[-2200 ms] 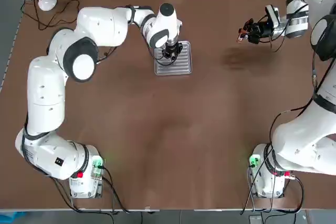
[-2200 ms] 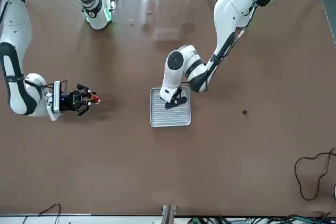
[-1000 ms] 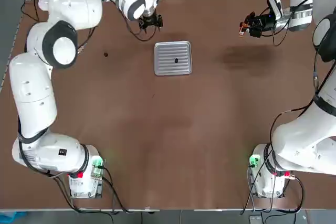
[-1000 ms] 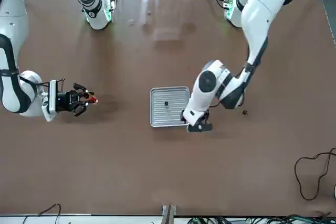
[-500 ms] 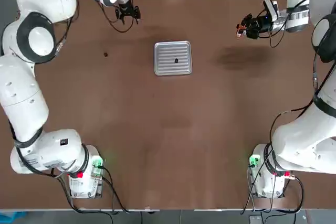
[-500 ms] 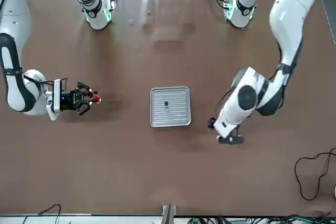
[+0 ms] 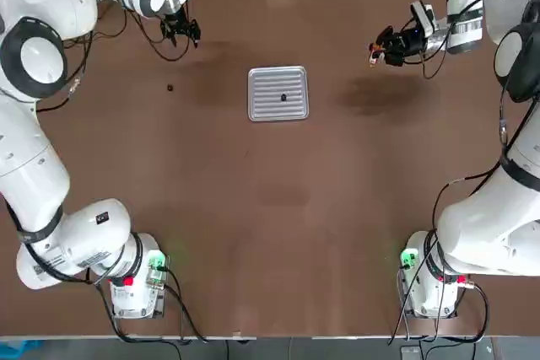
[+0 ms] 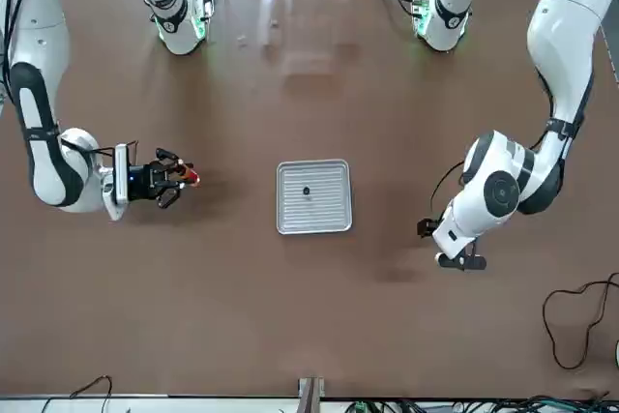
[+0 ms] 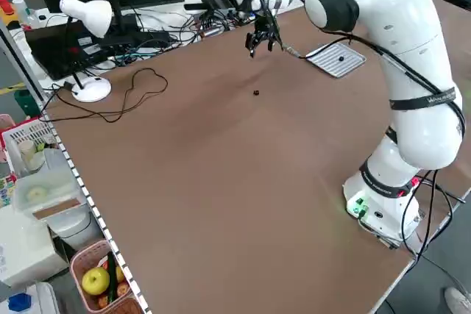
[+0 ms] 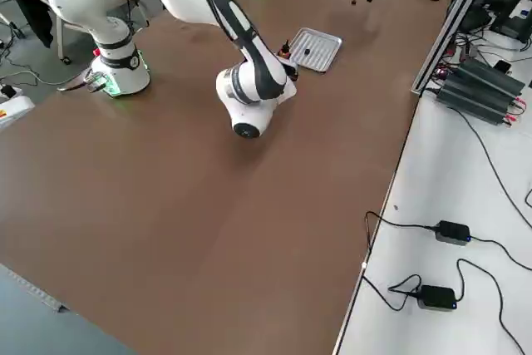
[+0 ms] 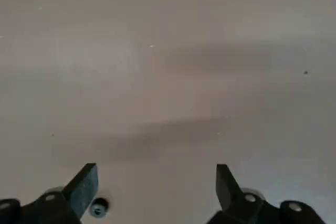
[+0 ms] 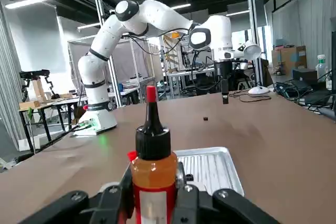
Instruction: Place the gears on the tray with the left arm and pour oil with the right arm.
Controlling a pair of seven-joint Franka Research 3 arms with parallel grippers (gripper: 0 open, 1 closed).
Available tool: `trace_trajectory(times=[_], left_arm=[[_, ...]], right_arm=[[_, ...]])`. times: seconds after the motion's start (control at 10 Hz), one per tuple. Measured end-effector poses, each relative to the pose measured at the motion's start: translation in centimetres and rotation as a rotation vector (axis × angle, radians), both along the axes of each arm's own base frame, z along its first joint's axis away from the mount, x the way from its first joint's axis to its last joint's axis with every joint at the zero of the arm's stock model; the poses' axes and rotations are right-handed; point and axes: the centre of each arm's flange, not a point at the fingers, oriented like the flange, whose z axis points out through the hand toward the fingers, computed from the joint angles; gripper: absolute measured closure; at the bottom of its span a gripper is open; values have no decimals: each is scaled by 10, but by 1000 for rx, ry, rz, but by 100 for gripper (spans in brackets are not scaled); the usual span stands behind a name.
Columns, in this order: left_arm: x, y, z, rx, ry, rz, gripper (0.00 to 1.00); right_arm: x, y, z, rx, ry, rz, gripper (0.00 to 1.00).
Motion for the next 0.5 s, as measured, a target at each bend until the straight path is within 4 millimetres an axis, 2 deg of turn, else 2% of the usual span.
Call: trace_trajectory(times=[0.2, 0.3, 0.5], left_arm=[[-11, 34, -20, -32, -24, -25, 1], [-20, 39, -27, -36, -25, -36, 1], [-31, 35, -25, -18, -22, -53, 1]], right_arm=[[-6, 6, -6, 4, 18, 7, 69], [-12, 7, -11, 6, 34, 7, 69], [-30, 11, -26, 17, 65, 8, 69]])
